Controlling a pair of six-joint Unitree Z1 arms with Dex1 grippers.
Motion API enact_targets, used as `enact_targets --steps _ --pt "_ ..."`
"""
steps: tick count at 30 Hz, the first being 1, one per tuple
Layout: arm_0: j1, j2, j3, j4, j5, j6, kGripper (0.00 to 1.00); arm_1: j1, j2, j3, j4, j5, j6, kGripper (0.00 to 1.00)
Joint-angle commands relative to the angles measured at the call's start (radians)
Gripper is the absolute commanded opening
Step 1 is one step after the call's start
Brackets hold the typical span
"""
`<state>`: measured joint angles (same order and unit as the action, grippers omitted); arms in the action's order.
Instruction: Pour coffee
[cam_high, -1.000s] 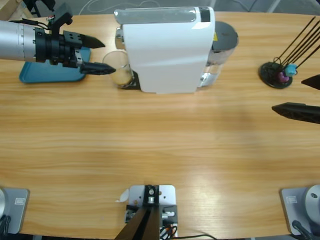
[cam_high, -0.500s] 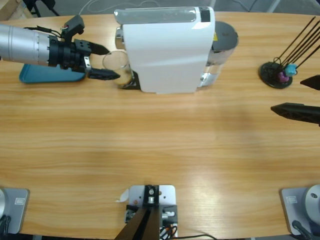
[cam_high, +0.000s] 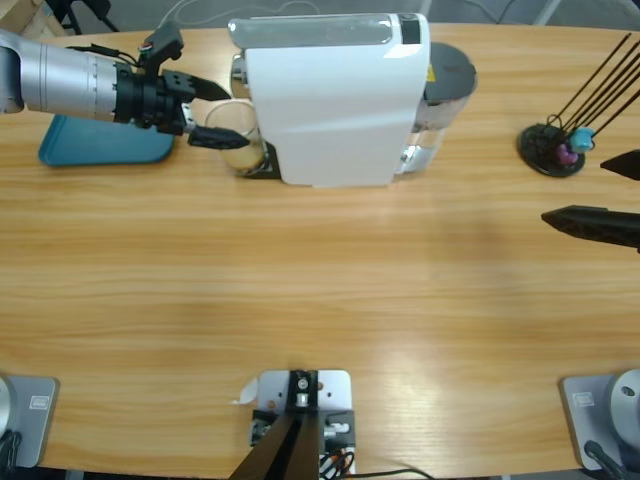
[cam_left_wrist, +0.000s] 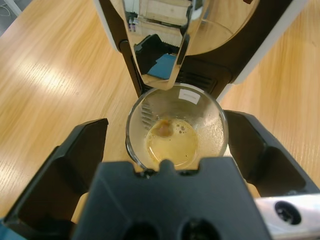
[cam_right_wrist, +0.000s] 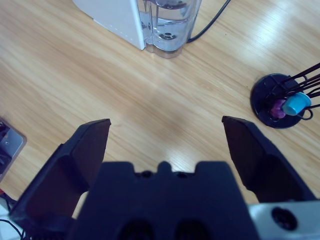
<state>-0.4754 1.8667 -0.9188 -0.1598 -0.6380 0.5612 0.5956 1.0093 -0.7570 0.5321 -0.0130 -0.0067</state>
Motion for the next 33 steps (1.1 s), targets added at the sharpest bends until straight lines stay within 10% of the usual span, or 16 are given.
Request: enact_targets --steps 1,15,27,33 --pt "-0.015 0.061 -0.009 -0.009 -0.013 0.002 0.988 0.001 0.024 -0.001 -0.003 0.001 -0.013 1.0" --pt "-0.038 0.088 -0.02 -0.018 -0.02 -0.023 0.722 0.001 0.023 -0.001 -0.003 0.001 -0.013 1.0" --pt "-0.037 0.073 0.009 -0.018 -0.01 -0.104 0.227 0.001 0.022 -0.001 -0.003 0.001 -0.013 1.0" --pt "-0.031 0.007 0.02 -0.004 0.006 -0.095 0.227 0.001 0.023 -0.001 -0.004 -0.002 -0.013 1.0"
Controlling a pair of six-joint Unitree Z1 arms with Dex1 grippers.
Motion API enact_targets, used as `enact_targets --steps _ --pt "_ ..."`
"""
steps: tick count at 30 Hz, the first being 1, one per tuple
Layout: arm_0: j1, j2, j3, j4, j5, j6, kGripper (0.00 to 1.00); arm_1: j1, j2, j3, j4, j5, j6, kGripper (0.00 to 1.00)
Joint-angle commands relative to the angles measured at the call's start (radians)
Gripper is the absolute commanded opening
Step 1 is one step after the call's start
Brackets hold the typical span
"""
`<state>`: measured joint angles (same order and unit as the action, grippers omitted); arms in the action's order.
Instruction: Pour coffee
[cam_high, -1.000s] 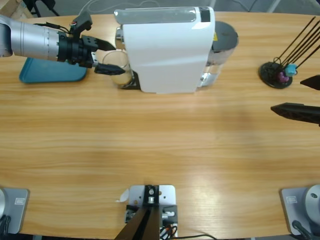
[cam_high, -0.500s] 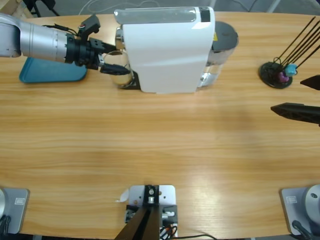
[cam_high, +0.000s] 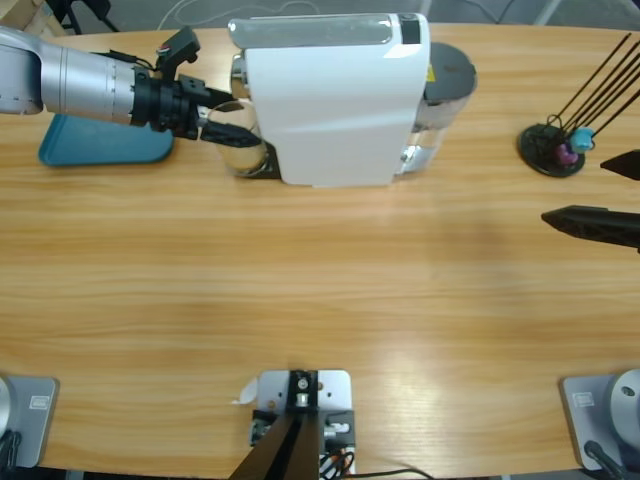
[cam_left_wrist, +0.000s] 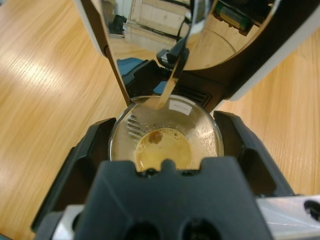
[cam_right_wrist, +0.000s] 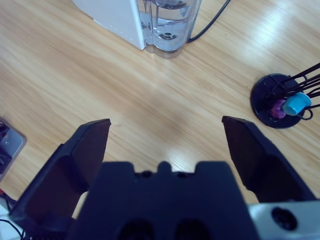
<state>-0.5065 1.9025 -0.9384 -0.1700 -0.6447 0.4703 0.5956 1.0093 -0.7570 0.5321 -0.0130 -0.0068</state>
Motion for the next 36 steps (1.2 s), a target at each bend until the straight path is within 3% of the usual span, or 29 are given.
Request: enact_targets --steps 1,9,17,25,28,29,30,36 --pt "0.008 -0.046 0.045 0.011 0.018 -0.002 0.227 0.001 0.023 -0.001 -0.003 -0.002 -0.013 1.0" --pt "0.07 -0.146 0.094 0.043 0.042 0.006 0.232 0.001 0.022 -0.001 -0.004 -0.002 -0.013 1.0" --pt "0.272 -0.205 0.157 0.041 0.111 -0.004 0.231 0.001 0.022 0.0 -0.004 -0.002 -0.013 1.0" --pt "0.419 -0.179 0.158 -0.016 0.202 -0.18 0.229 0.001 0.019 0.001 -0.004 -0.004 -0.013 1.0" --pt "0.433 -0.135 0.155 -0.068 0.222 -0.249 0.225 0.001 0.017 0.001 -0.004 -0.004 -0.013 1.0" --pt "0.433 -0.122 0.154 -0.086 0.228 -0.272 0.169 0.001 0.017 0.001 -0.004 -0.004 -0.013 1.0" --pt "0.433 -0.114 0.153 -0.102 0.244 -0.291 0.016 0.001 0.015 0.001 -0.004 -0.004 -0.013 1.0" --pt "0.436 -0.078 0.153 -0.134 0.387 -0.315 0.0 0.001 0.017 0.001 -0.004 -0.004 -0.013 1.0"
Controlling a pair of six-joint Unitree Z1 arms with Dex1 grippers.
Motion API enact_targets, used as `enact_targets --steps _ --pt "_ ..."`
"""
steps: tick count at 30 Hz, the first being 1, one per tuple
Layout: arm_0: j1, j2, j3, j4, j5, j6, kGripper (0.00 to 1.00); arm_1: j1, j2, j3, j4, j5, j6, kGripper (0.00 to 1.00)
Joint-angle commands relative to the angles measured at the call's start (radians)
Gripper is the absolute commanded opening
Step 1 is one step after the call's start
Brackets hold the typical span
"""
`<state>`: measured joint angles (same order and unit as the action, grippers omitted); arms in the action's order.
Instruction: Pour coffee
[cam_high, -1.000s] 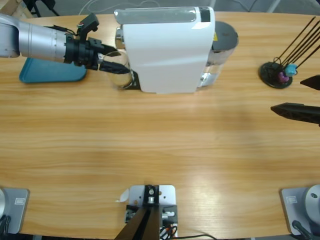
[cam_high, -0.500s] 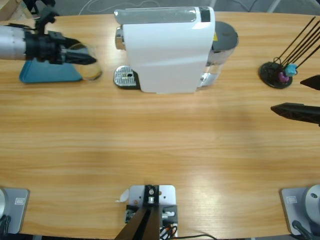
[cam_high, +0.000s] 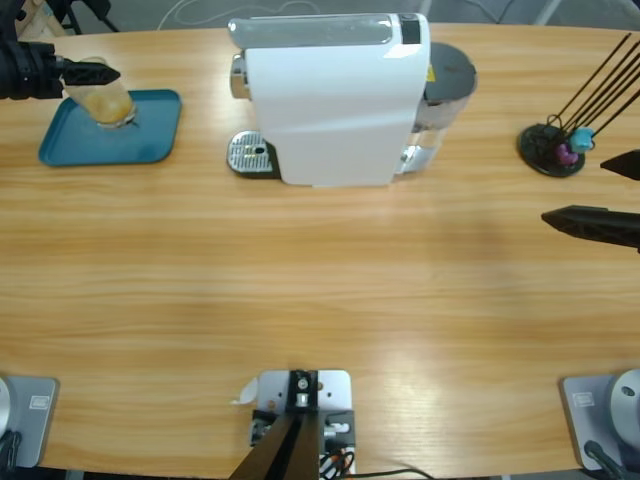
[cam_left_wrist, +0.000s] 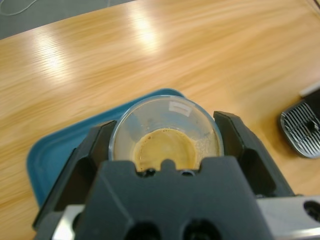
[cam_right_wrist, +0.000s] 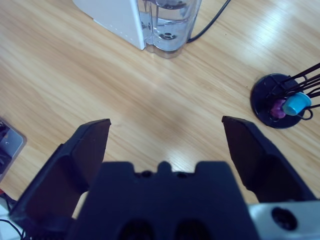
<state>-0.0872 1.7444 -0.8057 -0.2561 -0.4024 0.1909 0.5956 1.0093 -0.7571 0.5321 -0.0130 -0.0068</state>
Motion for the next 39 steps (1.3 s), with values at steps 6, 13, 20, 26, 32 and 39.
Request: enact_targets --steps 6,13,20,26,32,39 --pt "0.005 0.151 0.02 -0.061 0.2 -0.05 0.0 0.001 0.032 0.021 -0.035 -0.004 -0.006 1.0" --pt "0.001 0.172 0.026 -0.101 0.197 -0.073 0.0 0.001 0.02 0.054 -0.077 0.002 0.003 1.0" --pt "-0.023 0.16 0.063 -0.129 0.185 -0.091 0.967 0.001 0.018 0.055 -0.077 0.005 0.004 1.0" --pt "-0.026 0.103 0.118 -0.212 0.203 -0.094 0.968 0.001 0.014 0.056 -0.077 0.005 0.004 1.0" --pt "-0.025 -0.101 0.157 -0.203 0.262 -0.111 0.968 0.001 0.003 0.059 -0.078 0.004 0.005 1.0" --pt "-0.104 -0.485 0.113 0.262 0.315 -0.131 0.968 0.001 -0.049 0.056 -0.063 -0.004 0.002 1.0"
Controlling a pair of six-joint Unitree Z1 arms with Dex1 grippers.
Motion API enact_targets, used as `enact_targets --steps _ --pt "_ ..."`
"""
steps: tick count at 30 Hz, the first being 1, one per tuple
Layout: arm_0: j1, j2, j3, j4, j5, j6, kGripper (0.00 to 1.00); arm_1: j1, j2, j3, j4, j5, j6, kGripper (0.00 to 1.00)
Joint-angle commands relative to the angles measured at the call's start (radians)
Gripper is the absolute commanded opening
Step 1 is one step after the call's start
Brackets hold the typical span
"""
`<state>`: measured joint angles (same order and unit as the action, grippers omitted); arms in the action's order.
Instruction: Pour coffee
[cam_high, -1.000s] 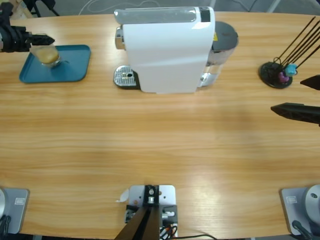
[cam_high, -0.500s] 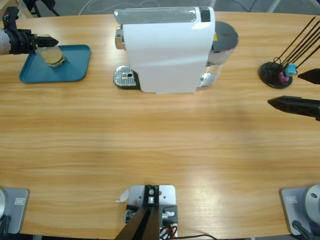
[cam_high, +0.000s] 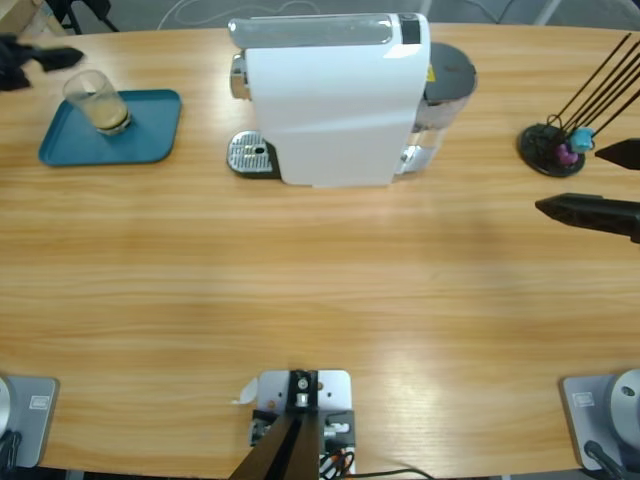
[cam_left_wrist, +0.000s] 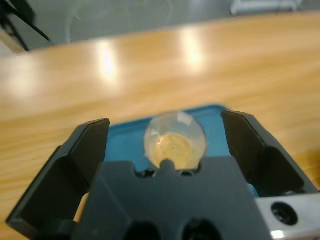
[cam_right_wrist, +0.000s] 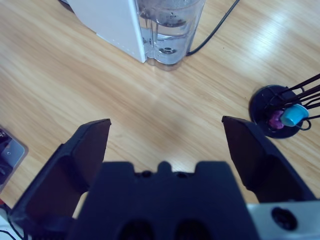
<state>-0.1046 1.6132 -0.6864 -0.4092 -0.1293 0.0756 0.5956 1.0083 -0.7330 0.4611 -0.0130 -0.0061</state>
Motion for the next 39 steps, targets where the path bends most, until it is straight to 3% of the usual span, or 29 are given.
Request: enact_targets --steps 1,7,10,20,25,39 --pt "-0.124 -0.384 -0.014 0.485 0.041 -0.016 0.968 0.001 -0.054 0.034 0.008 -0.01 -0.008 1.0" --pt "-0.414 -0.538 0.004 0.641 0.04 -0.042 0.968 0.001 -0.046 0.037 0.008 -0.094 -0.042 1.0" --pt "-0.479 -0.581 0.017 0.641 0.038 -0.047 0.968 0.001 -0.023 0.033 0.009 -0.111 -0.041 1.0" --pt "-0.522 -0.647 0.054 0.749 -0.146 -0.116 0.968 0.001 -0.073 -0.005 0.067 -0.125 -0.038 1.0" --pt "-0.532 -0.794 0.148 0.733 -0.091 -0.13 0.968 0.001 -0.121 0.005 0.081 -0.124 -0.024 1.0" --pt "-0.533 -0.747 0.219 0.618 -0.05 -0.132 0.968 0.01 -0.06 -0.005 0.073 -0.097 -0.015 1.0"
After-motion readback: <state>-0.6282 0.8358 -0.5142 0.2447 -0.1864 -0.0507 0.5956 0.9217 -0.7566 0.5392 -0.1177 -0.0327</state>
